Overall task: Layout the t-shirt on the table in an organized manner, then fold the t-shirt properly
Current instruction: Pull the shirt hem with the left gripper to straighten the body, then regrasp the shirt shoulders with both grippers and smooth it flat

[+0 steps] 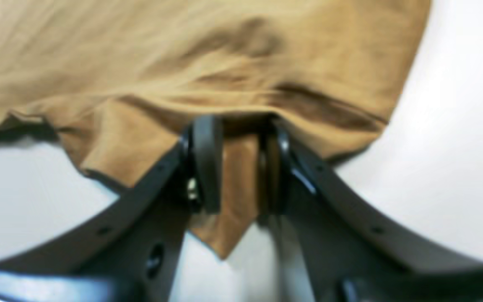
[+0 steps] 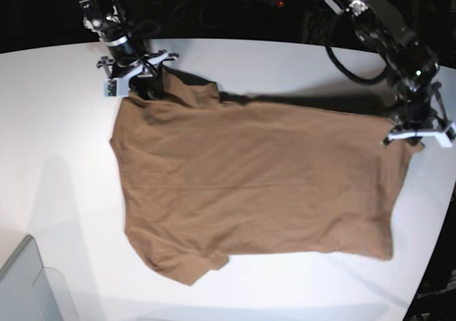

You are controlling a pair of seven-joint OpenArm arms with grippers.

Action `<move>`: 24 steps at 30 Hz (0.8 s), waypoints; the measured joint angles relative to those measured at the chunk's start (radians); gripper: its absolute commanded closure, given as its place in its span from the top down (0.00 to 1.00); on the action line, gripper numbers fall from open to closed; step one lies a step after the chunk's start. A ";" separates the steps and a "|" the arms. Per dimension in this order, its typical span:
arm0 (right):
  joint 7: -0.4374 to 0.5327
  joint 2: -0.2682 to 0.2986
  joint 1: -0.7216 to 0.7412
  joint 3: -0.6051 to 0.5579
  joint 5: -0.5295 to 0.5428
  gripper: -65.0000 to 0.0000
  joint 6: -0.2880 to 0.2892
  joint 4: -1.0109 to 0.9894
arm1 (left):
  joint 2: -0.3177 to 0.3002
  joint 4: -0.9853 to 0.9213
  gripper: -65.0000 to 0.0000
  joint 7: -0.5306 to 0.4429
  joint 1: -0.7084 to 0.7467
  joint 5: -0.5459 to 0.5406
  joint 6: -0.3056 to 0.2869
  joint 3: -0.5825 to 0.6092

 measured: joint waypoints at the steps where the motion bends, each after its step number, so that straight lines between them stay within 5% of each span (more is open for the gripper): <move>1: 0.000 0.001 0.000 -0.001 0.000 0.28 0.000 0.000 | -0.001 -0.010 0.00 -0.008 0.019 -0.044 0.006 -0.037; 10: -0.010 -0.004 -0.011 0.000 0.001 0.28 0.000 0.015 | -0.046 -0.232 0.01 -0.003 0.098 -0.299 -0.002 -0.173; 24: -0.046 0.003 -0.131 0.004 0.001 0.29 -0.015 0.196 | -0.123 -0.301 0.01 -0.002 0.207 -0.525 0.000 -0.176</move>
